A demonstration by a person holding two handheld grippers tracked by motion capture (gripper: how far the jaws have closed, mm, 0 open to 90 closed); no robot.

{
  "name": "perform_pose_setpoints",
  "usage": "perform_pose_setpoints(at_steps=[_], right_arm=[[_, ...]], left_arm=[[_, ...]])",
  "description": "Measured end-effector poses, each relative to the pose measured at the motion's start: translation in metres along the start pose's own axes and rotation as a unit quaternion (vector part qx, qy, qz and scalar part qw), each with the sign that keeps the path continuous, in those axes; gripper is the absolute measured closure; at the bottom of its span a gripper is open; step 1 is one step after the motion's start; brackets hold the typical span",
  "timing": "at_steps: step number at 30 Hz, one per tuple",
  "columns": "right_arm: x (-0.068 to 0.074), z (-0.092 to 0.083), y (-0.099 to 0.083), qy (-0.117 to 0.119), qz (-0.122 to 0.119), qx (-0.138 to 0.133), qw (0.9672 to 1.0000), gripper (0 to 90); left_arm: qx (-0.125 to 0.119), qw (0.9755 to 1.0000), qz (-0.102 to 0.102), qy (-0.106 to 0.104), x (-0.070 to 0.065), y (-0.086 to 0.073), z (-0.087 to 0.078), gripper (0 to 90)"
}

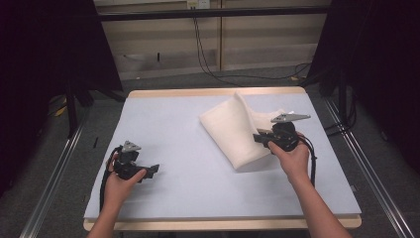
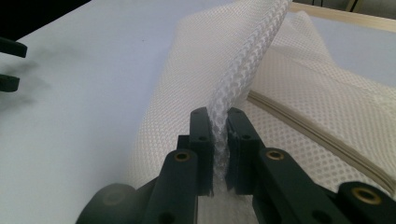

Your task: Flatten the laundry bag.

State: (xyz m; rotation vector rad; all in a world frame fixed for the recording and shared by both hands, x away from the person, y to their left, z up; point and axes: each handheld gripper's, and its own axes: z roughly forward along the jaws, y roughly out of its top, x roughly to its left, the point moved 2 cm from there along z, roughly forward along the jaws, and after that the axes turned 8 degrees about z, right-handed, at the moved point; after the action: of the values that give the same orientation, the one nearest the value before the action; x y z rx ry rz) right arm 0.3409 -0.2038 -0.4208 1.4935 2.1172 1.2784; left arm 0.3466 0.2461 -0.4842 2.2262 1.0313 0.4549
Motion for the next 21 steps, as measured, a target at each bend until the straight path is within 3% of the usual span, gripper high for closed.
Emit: perform_pose_setpoints(at_steps=[10,21], right_arm=[[0.02,0.013,-0.001,0.021,-0.016,0.011,0.9996,82.4],[0.038,0.027,-0.008,0.037,-0.036,0.025,0.9984,82.5]], left_arm=[[0.008,0.9999,0.01,-0.001,0.0,0.0,0.0,3.1],[0.001,1.0,0.002,-0.003,-0.003,0.001,0.001,3.2]])
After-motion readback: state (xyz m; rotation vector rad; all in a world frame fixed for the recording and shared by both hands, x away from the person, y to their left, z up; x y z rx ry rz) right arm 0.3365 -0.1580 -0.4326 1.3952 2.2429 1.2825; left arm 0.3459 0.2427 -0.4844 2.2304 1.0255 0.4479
